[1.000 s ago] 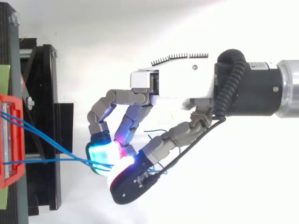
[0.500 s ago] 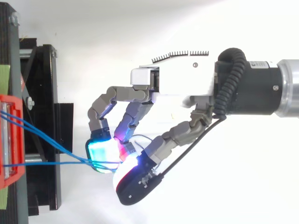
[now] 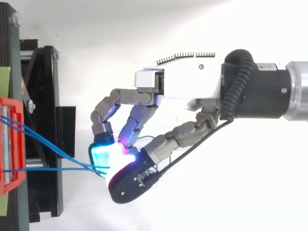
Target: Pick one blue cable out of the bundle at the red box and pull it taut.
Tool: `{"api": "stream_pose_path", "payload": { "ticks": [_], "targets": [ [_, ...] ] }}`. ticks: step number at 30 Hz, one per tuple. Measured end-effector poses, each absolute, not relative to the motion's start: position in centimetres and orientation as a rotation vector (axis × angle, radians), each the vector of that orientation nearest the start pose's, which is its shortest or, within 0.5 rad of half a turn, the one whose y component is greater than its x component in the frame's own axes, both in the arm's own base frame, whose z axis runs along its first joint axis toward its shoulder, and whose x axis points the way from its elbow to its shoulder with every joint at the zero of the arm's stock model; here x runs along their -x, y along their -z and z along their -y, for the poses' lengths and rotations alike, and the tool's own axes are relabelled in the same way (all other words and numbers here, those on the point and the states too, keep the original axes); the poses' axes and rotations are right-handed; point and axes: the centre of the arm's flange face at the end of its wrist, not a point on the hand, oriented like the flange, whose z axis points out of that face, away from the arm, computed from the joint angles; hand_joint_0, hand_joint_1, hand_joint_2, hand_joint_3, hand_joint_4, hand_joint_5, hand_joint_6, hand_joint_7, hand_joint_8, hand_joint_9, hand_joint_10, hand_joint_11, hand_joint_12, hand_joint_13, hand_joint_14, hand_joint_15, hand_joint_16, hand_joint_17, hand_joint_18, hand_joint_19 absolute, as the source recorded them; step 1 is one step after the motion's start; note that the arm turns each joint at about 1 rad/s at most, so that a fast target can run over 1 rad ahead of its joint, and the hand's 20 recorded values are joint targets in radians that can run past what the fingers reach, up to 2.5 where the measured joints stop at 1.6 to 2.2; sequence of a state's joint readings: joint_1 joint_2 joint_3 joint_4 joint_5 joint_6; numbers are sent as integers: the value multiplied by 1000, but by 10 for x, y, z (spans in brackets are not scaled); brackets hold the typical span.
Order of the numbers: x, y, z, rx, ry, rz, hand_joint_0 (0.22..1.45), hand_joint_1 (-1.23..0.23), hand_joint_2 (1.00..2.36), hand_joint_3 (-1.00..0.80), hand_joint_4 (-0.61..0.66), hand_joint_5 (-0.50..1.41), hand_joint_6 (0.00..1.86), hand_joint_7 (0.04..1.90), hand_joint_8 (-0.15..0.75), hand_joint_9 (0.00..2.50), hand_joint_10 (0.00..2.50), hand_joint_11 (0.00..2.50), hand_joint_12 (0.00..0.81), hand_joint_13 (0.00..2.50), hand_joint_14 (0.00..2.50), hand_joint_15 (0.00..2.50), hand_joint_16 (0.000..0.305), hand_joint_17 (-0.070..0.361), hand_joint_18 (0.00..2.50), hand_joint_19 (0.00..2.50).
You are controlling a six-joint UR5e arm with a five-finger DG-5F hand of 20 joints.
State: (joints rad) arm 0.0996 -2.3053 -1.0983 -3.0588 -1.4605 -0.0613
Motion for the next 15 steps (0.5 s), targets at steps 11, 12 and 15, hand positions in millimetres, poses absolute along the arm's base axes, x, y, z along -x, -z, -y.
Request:
{"api": "stream_pose_path", "payload": {
  "ticks": [11,12,15],
  "targets": [
    [-754,-261,70,-1286,-1061,-1368,822,-893,1007,-419,4,-173,937,1218,365,1077,9,1272,376,907,22,626,50,112,718,503],
    [-754,-261,70,-1287,-1062,-1367,824,-893,1006,-432,4,-175,937,1227,361,1077,10,1261,375,906,21,621,49,111,715,506],
    [-754,-261,69,-1291,-1065,-1365,827,-887,1004,-452,7,-178,939,1222,364,1078,9,1275,374,902,23,620,49,111,714,495]
  ]
}}
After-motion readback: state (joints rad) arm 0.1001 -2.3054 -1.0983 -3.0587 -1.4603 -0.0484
